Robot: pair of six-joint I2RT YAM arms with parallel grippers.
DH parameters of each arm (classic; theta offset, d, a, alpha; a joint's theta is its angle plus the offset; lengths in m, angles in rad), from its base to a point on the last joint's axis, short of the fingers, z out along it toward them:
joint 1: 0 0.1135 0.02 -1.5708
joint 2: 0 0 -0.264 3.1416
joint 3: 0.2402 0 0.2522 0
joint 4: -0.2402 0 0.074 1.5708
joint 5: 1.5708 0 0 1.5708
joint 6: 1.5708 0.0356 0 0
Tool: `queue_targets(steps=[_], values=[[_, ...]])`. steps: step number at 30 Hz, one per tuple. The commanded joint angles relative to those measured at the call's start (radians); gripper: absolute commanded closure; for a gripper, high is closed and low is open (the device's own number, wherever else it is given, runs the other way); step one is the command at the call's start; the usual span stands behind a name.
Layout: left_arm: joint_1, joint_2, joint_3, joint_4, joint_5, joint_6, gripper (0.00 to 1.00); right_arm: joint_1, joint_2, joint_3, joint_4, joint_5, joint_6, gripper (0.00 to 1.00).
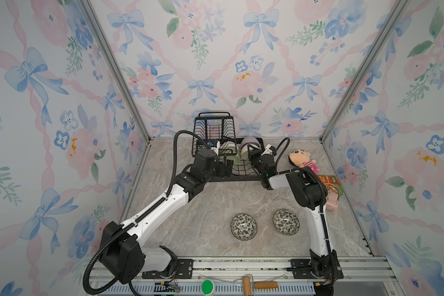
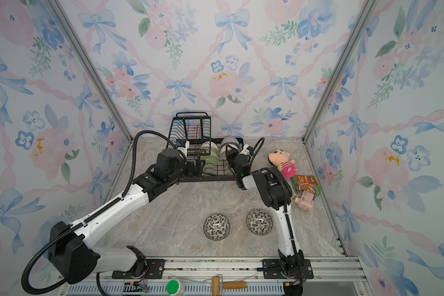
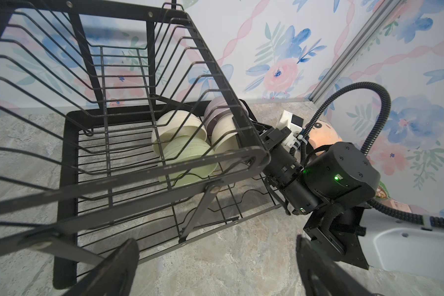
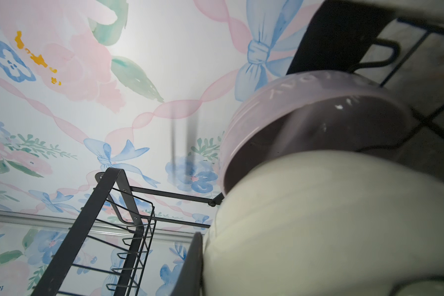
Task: Load bowls into a dish rack
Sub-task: Place the bowl in the dish rack.
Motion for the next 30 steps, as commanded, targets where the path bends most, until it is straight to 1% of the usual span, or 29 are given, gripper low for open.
queue_targets(steps=[1, 10, 19, 30], values=[[0.008, -0.020, -0.017, 0.005, 0.014, 0.003, 0.02, -0.002, -0.026, -0.020, -0.011, -0.018, 0.015, 0.85], [0.008, -0.026, -0.022, 0.006, 0.016, -0.006, 0.02, -0.006, -0.036, -0.024, -0.051, 0.005, 0.071, 0.78], [0.008, -0.039, -0.033, 0.006, 0.018, -0.017, 0.02, -0.008, -0.059, -0.017, -0.088, 0.025, 0.067, 0.71], [0.008, -0.045, -0.042, 0.011, 0.023, -0.033, 0.02, -0.009, -0.087, -0.018, -0.122, 0.048, 0.082, 0.54]])
